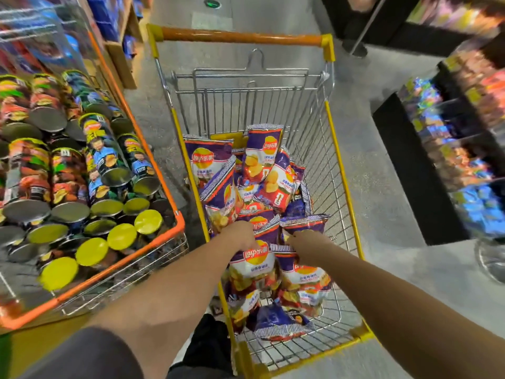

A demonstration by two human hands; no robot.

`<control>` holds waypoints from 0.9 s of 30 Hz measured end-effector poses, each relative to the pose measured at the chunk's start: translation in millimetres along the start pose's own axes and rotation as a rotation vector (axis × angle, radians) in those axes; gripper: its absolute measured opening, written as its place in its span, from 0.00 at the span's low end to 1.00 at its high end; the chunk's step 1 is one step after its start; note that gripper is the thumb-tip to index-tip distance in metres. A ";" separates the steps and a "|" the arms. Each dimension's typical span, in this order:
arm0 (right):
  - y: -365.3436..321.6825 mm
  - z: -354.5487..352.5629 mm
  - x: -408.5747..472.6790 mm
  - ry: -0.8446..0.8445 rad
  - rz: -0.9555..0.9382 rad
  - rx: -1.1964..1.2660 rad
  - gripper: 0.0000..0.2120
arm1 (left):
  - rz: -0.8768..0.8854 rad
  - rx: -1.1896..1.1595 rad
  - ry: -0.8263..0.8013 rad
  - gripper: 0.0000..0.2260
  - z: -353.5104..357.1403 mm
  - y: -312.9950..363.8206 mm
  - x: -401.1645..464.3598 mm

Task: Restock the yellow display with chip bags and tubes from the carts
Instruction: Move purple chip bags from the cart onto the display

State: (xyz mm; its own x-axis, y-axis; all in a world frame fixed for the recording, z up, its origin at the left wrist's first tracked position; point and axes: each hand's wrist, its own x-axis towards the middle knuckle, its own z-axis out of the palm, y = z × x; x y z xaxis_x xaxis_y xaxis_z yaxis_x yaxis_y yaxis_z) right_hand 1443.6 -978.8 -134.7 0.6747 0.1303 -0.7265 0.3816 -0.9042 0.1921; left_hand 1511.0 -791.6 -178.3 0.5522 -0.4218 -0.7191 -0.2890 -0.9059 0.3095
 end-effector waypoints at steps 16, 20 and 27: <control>9.3 -31.7 -198.4 0.527 0.117 0.576 0.40 | -0.277 -0.288 0.889 0.20 31.3 84.6 -267.9; -38.6 -55.9 -239.5 0.574 0.018 0.467 0.39 | -0.371 -0.391 0.998 0.13 59.6 75.0 -353.5; -180.2 -85.8 -288.0 0.589 -0.266 0.310 0.36 | -0.636 -0.564 1.150 0.19 156.6 16.1 -487.1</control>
State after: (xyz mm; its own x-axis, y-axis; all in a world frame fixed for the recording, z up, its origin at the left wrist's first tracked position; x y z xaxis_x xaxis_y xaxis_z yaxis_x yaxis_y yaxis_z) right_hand 1234.7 -818.4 96.5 0.8462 0.4812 -0.2288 0.4425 -0.8739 -0.2015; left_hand 1114.9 -595.0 79.6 0.8619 0.5067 -0.0164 0.4374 -0.7269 0.5294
